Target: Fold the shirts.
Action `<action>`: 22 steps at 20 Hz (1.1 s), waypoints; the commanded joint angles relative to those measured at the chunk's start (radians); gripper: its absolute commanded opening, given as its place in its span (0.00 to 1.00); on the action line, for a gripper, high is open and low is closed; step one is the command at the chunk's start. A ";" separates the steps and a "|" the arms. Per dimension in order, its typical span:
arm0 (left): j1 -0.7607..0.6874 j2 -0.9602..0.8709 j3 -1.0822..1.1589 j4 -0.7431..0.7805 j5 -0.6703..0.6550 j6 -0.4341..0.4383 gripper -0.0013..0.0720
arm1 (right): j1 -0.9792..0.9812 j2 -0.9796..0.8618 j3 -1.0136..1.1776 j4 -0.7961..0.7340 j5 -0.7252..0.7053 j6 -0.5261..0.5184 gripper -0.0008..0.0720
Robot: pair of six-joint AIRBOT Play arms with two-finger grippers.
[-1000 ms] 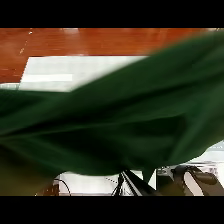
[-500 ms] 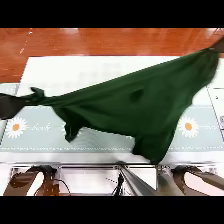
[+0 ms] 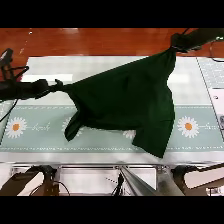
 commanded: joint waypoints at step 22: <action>0.237 -0.316 0.379 0.080 -0.485 0.161 0.87 | -0.098 -0.035 0.002 -0.230 0.523 -0.049 0.69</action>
